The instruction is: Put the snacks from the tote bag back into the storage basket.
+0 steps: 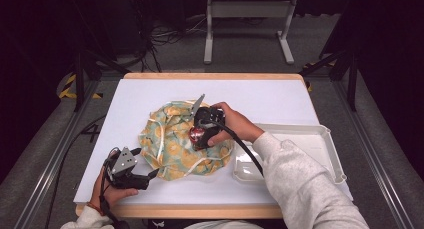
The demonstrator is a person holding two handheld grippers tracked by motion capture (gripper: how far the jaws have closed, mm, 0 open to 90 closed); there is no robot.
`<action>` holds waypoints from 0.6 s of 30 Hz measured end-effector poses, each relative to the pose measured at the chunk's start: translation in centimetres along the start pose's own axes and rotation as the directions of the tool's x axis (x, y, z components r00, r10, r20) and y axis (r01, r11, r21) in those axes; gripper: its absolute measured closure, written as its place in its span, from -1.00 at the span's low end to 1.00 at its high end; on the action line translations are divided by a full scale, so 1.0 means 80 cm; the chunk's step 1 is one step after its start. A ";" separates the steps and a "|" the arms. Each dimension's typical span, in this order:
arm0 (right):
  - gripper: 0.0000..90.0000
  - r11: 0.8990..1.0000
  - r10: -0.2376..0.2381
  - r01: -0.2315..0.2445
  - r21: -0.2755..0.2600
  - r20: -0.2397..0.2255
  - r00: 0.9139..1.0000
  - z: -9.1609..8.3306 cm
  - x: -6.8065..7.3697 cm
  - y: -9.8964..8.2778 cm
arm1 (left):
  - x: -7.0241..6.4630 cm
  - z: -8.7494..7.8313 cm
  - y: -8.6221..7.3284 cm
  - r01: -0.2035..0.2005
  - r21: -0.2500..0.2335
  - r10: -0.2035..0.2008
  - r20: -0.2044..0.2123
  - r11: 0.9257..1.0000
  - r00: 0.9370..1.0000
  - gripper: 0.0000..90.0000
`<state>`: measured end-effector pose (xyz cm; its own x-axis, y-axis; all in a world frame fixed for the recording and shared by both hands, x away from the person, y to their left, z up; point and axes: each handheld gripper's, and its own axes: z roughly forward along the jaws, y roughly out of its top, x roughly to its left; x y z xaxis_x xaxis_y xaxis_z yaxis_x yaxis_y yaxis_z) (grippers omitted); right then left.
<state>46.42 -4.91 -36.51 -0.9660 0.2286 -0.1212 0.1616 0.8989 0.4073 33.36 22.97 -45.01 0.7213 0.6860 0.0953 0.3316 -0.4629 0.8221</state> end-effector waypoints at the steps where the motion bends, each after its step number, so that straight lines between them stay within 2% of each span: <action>1: -0.55 1.000 0.007 -0.007 0.014 -0.007 1.000 0.004 -0.001 0.001 | 0.000 -0.001 -0.001 0.001 -0.001 -0.001 0.002 1.000 1.000 -0.83; 2: -0.51 1.000 0.007 -0.006 0.027 -0.015 1.000 0.008 -0.002 0.001 | 0.000 -0.001 -0.001 -0.001 -0.003 0.001 0.001 1.000 1.000 -0.83; 6: -0.48 1.000 0.013 -0.012 0.020 -0.034 0.999 0.011 -0.004 0.003 | 0.000 -0.002 -0.002 0.005 -0.003 -0.005 0.001 1.000 1.000 -0.83; 14: -0.48 1.000 0.015 -0.014 0.028 -0.025 1.000 0.011 -0.002 0.005 | 0.000 -0.002 -0.002 0.002 -0.002 -0.002 0.005 1.000 1.000 -0.83; 18: -0.48 0.999 -0.008 0.009 0.032 -0.025 1.000 0.009 -0.001 0.005 | 0.000 -0.002 -0.002 0.007 0.000 -0.007 0.006 1.000 1.000 -0.83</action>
<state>46.69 -4.29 -36.96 -0.9721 0.2118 -0.1013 0.1595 0.9124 0.3770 33.20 23.13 -45.06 0.7226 0.6858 0.0867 0.3365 -0.4585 0.8225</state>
